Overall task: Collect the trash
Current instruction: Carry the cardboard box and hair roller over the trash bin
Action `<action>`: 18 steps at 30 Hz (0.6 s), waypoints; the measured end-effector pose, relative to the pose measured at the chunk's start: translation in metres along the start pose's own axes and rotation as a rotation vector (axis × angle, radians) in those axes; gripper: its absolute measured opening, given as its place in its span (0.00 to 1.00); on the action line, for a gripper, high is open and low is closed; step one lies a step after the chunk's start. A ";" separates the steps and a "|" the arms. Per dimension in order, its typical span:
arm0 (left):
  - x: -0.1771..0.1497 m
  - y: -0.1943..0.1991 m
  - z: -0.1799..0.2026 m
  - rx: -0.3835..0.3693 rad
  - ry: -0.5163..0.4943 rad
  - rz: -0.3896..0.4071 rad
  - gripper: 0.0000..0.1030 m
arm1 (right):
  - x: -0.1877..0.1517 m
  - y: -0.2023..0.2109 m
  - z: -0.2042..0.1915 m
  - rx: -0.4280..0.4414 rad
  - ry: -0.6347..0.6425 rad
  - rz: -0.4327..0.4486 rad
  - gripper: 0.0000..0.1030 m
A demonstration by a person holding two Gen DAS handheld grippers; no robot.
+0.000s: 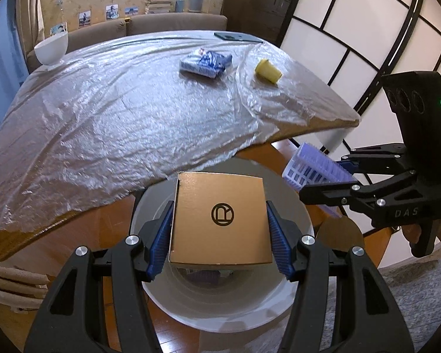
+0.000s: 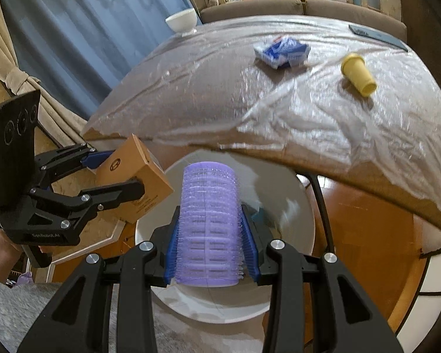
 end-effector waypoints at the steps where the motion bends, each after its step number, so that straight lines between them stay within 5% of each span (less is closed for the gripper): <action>1: -0.002 -0.003 -0.001 0.000 0.001 -0.011 0.58 | -0.002 -0.003 0.001 -0.003 -0.003 -0.010 0.35; 18: -0.024 -0.041 -0.013 0.037 0.004 -0.110 0.58 | -0.022 -0.039 0.014 -0.035 -0.004 -0.084 0.35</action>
Point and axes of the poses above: each gripper's, at about its wrist camera, not at the fingertips, and y roughly against the way its jaws point, z to its right, x to its top, the point moved 7 cm from there along -y, roughly the way its jaws point, and after that the axes turned 3 degrees about -x, right-handed, at the moved point
